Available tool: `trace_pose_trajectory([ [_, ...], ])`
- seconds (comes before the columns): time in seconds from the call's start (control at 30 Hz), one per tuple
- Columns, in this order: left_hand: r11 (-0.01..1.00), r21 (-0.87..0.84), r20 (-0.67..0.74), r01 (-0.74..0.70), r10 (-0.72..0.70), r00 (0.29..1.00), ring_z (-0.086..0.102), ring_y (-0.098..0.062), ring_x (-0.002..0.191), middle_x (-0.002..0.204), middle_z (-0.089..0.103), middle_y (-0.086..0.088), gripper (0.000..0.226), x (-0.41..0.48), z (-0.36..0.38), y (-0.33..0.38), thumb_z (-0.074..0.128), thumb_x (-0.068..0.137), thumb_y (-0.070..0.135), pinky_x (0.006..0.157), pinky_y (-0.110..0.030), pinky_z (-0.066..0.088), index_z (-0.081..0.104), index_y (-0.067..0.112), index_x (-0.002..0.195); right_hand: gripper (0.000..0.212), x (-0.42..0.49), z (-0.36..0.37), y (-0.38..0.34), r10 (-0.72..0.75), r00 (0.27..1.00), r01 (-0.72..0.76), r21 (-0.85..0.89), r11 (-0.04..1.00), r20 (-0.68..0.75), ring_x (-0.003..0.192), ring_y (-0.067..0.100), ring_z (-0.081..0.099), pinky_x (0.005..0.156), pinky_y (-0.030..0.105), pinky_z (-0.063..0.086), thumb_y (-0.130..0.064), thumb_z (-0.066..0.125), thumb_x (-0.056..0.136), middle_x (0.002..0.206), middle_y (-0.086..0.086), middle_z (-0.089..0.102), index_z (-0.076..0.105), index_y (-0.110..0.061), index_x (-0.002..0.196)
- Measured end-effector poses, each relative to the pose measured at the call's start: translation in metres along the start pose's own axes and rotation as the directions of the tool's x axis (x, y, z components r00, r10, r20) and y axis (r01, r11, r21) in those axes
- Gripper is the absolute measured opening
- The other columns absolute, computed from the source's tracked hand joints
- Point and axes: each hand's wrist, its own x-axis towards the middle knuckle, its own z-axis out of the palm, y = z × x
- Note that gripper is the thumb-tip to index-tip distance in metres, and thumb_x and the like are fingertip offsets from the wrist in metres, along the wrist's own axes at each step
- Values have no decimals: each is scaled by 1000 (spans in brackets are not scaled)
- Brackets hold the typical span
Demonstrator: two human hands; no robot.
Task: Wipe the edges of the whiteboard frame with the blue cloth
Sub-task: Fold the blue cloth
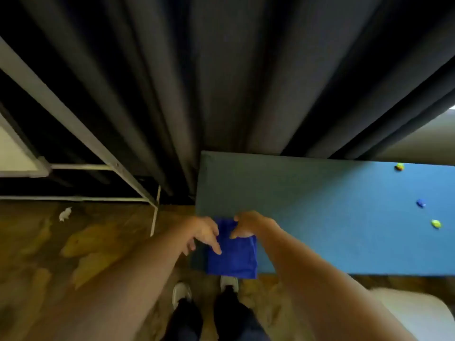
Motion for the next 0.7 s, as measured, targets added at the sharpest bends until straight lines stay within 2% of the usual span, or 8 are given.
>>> trace_pose_trajectory([
  [0.1,985,-165,-148,-46,22,989,52,-28,110,145,42,-6,59,27,28,-2,71,85,33,71,-37,50,44,26,137,52,12,33,8,58,994,-51,72,996,-95,130,40,40,98,46,48,-32,63,90,153,10,29,48,-22,138],
  [0.17,962,-242,-409,-123,14,912,52,-24,101,136,47,-10,39,43,50,0,68,88,26,71,-33,47,47,19,120,50,15,52,11,106,969,-58,211,976,-221,134,45,26,95,52,50,-19,62,90,155,10,15,45,-29,135],
  [0.23,929,-347,-569,-130,-98,817,57,-30,105,132,48,-14,42,57,66,3,70,87,23,80,-35,50,42,16,118,51,23,64,14,168,935,-68,304,950,-314,131,46,24,89,53,51,-11,61,88,151,9,15,43,-33,130],
  [0.3,862,-492,-589,-124,-225,776,58,-35,114,134,49,-17,57,63,74,4,74,84,21,84,-35,50,38,10,128,60,25,73,15,248,901,-66,452,890,-357,122,43,34,77,44,50,-8,63,86,146,10,20,37,-32,135],
  [0.4,565,-815,-358,-126,-320,877,60,-37,111,127,60,-20,45,65,73,10,74,84,17,89,-37,53,54,3,122,59,22,70,23,382,904,-88,793,603,-191,104,37,59,75,43,56,-5,66,83,136,14,45,41,-16,136],
  [0.5,273,-946,-227,-175,-172,959,64,-35,103,117,67,-19,18,45,55,11,69,88,18,92,-49,54,65,6,101,51,10,49,31,224,974,-73,961,266,12,102,32,68,80,44,59,-7,79,78,116,16,69,58,-7,125],
  [0.6,4,-933,-360,-361,-93,928,65,-35,107,120,67,-19,19,6,16,0,62,92,14,92,-47,52,64,4,108,27,-13,8,14,10,998,68,996,51,-69,94,29,73,74,45,61,-4,73,84,107,12,75,68,-10,110],
  [0.7,-130,-819,-550,-559,-99,829,60,-37,116,128,62,-22,26,-37,-36,-17,51,98,9,95,-48,50,56,3,123,29,-35,-52,-24,-96,971,216,976,-34,-218,71,20,73,59,40,62,-5,69,88,92,8,75,60,-22,110],
])
